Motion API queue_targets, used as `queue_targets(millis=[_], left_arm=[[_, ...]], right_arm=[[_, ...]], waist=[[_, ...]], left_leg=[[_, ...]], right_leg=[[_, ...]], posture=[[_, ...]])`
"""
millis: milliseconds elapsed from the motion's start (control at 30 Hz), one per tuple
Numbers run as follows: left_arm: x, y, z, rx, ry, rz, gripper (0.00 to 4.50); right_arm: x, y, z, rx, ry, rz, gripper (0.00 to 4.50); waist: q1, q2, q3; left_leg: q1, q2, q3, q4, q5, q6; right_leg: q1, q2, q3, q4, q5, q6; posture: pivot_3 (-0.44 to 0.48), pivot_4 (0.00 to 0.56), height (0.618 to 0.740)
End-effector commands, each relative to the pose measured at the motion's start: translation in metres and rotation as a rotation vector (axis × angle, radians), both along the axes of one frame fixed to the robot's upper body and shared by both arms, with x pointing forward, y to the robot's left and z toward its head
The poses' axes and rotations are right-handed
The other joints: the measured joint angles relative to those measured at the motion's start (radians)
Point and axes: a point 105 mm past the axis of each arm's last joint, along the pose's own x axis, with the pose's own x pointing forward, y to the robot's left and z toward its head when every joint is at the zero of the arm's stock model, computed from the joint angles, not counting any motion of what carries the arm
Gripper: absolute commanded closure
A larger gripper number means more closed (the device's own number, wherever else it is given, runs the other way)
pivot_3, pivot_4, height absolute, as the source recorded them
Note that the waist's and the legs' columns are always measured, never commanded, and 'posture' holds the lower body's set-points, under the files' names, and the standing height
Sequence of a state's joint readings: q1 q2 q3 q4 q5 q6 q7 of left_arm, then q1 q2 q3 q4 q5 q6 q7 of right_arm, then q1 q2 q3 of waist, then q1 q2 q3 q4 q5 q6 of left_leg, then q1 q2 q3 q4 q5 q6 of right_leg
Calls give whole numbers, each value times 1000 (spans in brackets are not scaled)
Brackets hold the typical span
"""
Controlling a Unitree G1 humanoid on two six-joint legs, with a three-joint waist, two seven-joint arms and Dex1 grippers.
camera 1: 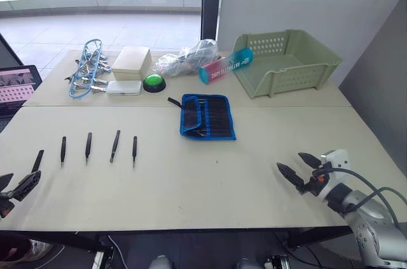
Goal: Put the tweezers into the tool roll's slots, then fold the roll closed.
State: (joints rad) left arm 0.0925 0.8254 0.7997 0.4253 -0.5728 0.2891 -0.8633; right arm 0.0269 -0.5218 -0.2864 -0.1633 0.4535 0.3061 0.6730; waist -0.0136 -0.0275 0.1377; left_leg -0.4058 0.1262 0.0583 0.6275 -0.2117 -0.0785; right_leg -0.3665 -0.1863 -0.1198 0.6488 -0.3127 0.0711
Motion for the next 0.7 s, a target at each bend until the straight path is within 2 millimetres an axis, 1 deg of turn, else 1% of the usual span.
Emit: queue_targets(millis=[33, 133, 200, 300, 333, 433, 467, 533, 600, 700], left_arm=[[0, 2, 20, 44, -46, -4, 14], [0, -13, 32, 78, -146, -58, 14], [-3, -34, 30, 100, -151, -148, 14], [-6, -62, 26, 85, -140, -247, 14], [-6, -68, 24, 80, -131, -271, 14], [-8, -96, 18, 86, -85, -404, 14], [-8, -101, 16, 86, -74, -435, 14], [-8, -106, 16, 84, -64, -459, 14], [-7, -114, 16, 78, -59, -501, 14], [-2, -125, 14, 75, -56, -551, 14]], right_arm=[[1, 0, 10, -6, -51, -3, 0], [4, 7, 18, 28, -70, -18, 0], [6, 23, 22, 46, -70, -10, 0], [10, 47, 29, 55, -92, 3, 0], [12, 53, 32, 63, -98, 1, 0], [20, 86, 41, 116, -100, 16, 0], [22, 96, 42, 134, -91, 23, 0], [24, 106, 43, 149, -75, 32, 0], [31, 130, 46, 197, -39, 40, 0], [42, 173, 50, 301, 38, 84, 0]], waist=[[0, 0, 0], [0, 0, 0], [-2, 0, 0], [-6, 0, 0], [-6, 0, 0], [-2, 0, 0], [-2, 0, 0], [0, 0, 0], [1, 0, 0], [-6, 0, 0]], left_leg=[[0, 0, 0, 0, 0, 0], [0, 0, 0, 0, 0, 0], [0, 0, 0, 0, 0, 0], [0, 1, 0, 0, 0, 0], [0, 2, 0, 0, 0, 0], [0, 3, 0, 1, 0, 0], [0, 3, 0, 1, 0, 0], [0, 3, 0, 1, 0, 0], [-1, 3, 0, 1, 0, 0], [-1, 3, 0, 1, 0, 0]], right_leg=[[0, 0, 0, 0, 0, 0], [0, 0, 0, 0, 0, 0], [0, 0, 0, 0, 0, 0], [-1, 1, 0, 1, 0, 0], [-1, 1, 0, 1, 0, 0], [-1, 2, 0, 1, 0, 0], [-1, 2, 0, 1, 0, 0], [-1, 2, 0, 1, 0, 0], [-1, 2, 0, 1, 0, 0], [-3, 3, 0, 2, 0, 0]], posture=[[0, 150, 722], [0, 150, 722], [0, 150, 722], [0, 150, 722], [0, 150, 722], [0, 150, 722], [0, 150, 722], [0, 150, 722], [0, 150, 722], [0, 150, 722]])
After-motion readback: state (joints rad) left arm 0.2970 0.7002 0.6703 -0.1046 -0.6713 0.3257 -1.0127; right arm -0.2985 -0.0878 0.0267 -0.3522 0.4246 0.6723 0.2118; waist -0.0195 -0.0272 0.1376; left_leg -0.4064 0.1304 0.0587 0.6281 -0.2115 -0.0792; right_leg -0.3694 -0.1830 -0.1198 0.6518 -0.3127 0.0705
